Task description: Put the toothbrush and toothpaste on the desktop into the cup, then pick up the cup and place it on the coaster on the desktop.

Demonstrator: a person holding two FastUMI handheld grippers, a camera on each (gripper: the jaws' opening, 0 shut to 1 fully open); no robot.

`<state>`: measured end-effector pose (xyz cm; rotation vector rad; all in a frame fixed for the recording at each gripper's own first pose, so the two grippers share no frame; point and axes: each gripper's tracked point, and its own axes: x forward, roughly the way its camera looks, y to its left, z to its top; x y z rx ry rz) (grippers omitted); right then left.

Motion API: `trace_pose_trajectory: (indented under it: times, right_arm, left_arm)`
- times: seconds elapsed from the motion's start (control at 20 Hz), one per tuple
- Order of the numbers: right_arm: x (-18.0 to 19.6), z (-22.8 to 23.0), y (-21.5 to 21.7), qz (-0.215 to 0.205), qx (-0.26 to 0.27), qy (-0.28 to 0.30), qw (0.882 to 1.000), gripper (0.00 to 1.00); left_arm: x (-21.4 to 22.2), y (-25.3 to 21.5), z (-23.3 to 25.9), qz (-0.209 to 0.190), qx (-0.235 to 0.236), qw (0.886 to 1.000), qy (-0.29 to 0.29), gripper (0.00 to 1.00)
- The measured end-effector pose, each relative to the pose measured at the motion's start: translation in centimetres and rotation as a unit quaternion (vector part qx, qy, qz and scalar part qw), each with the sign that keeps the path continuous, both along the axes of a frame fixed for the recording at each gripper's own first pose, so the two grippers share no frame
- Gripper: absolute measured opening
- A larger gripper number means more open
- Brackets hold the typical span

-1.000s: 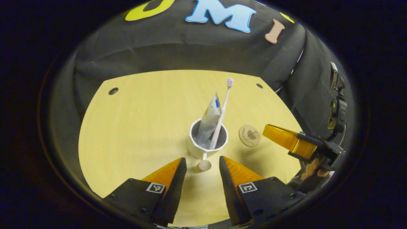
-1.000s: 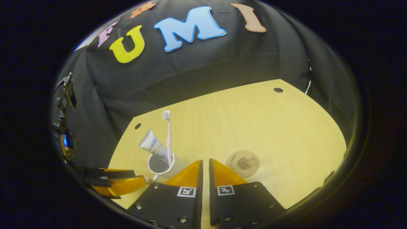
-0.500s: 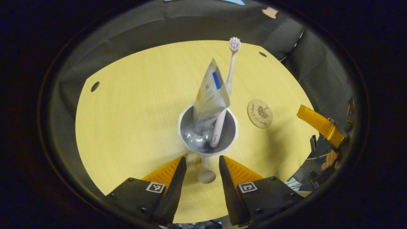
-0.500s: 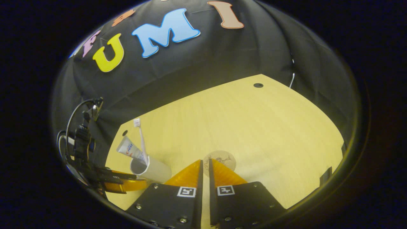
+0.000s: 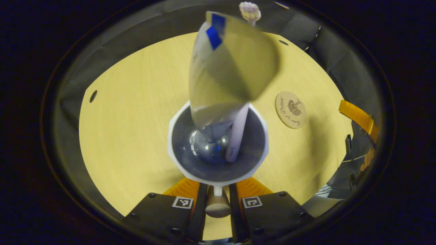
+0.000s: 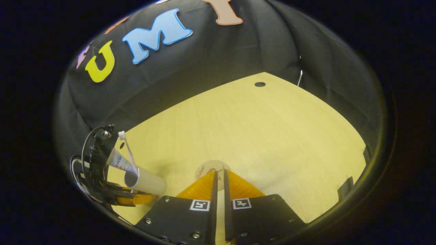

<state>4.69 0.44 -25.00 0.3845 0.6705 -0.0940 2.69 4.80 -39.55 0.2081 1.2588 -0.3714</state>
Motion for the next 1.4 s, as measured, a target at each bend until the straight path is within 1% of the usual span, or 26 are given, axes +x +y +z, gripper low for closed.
trace_pose_trajectory:
  times: [0.15,0.2,0.45,0.6,0.95,1.05,1.2,1.4]
  right_arm:
    - [0.1,-0.3,-0.3,-0.002,0.001,0.006,1.000,0.10]
    - [0.2,-0.2,-0.3,-0.001,0.002,0.006,1.000,0.10]
    - [0.1,-0.2,-0.3,0.005,-0.001,0.008,1.000,0.10]
    - [-0.2,-0.2,-0.8,0.003,-0.003,0.008,1.000,0.10]
    - [-0.7,0.0,-2.5,-0.013,-0.001,0.005,1.000,0.10]
    - [-1.1,0.1,-3.4,-0.022,0.001,0.004,1.000,0.10]
    - [-1.4,0.0,-5.0,-0.038,0.006,0.004,0.999,0.10]
    - [-2.1,-0.3,-7.1,-0.057,0.011,0.006,0.998,0.10]
  left_arm:
    - [0.2,-0.2,-0.2,-0.004,0.001,1.000,-0.011,0.34]
    - [0.2,-0.2,-0.3,-0.003,0.000,1.000,-0.016,0.36]
    - [0.3,-0.9,0.1,0.004,-0.007,1.000,-0.029,0.35]
    - [0.9,-1.8,0.9,-0.012,-0.004,0.999,-0.046,0.34]
    - [1.5,-7.7,1.8,-0.058,-0.022,0.997,-0.054,0.35]
    - [1.9,-9.7,1.9,-0.069,-0.030,0.996,-0.051,0.35]
    - [2.1,-13.3,2.1,-0.090,-0.030,0.994,-0.051,0.35]
    - [1.9,-15.7,1.7,-0.108,-0.031,0.993,-0.043,0.35]
